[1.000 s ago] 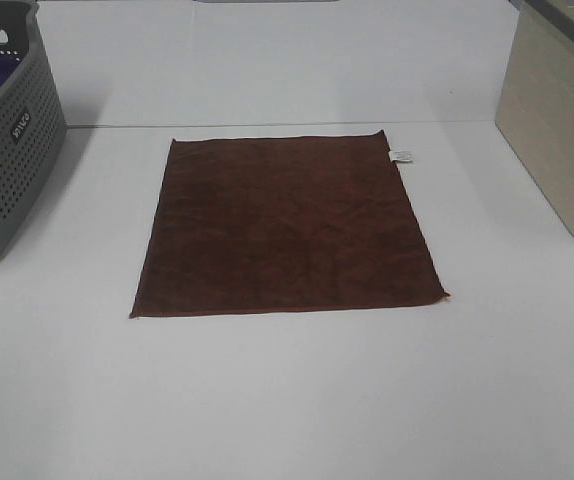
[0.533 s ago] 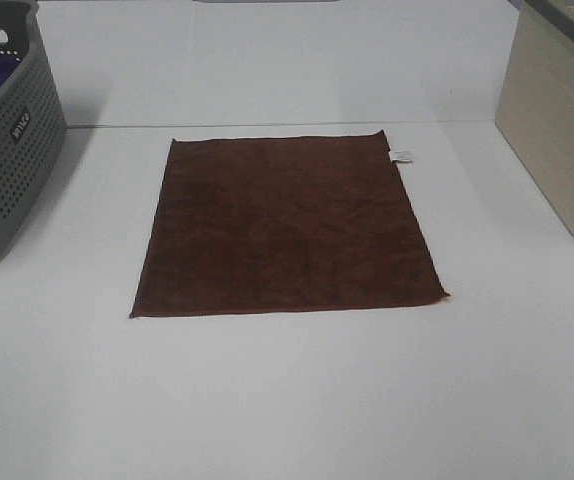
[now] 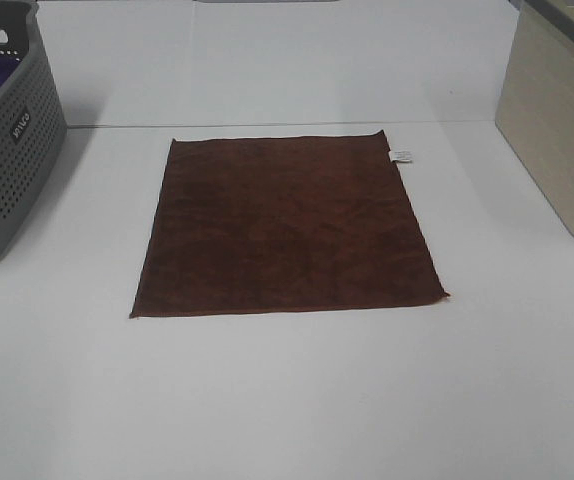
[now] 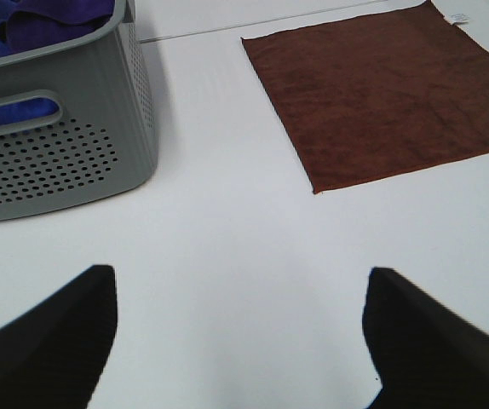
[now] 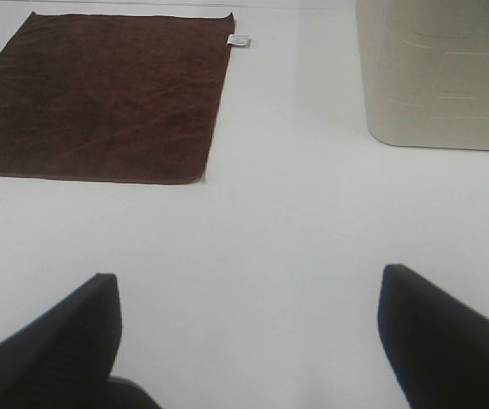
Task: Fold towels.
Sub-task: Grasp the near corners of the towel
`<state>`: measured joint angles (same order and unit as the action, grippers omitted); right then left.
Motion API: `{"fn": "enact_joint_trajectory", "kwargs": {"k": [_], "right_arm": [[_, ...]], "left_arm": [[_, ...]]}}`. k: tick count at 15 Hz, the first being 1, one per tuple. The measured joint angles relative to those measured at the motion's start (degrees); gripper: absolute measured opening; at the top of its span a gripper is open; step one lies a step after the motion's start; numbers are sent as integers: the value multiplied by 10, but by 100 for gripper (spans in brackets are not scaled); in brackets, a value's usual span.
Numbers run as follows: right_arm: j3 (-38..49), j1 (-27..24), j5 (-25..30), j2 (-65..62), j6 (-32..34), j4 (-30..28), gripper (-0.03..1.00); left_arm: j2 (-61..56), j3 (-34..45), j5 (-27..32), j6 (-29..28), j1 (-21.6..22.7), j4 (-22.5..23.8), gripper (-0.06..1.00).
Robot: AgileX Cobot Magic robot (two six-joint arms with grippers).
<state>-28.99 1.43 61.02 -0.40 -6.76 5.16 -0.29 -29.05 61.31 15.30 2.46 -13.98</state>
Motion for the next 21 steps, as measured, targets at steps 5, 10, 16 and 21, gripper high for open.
{"fn": "enact_joint_trajectory", "kwargs": {"k": [5,10,16,21], "right_arm": [[0,0,0,0,0,0,78],[0,0,0,0,0,0,78],[0,0,0,0,0,0,78],[0,0,0,0,0,0,78]], "left_arm": [[0,0,0,0,0,0,76],[0,0,0,0,0,0,76],[0,0,0,0,0,0,76],[0,0,-1,0,0,0,76]]}}
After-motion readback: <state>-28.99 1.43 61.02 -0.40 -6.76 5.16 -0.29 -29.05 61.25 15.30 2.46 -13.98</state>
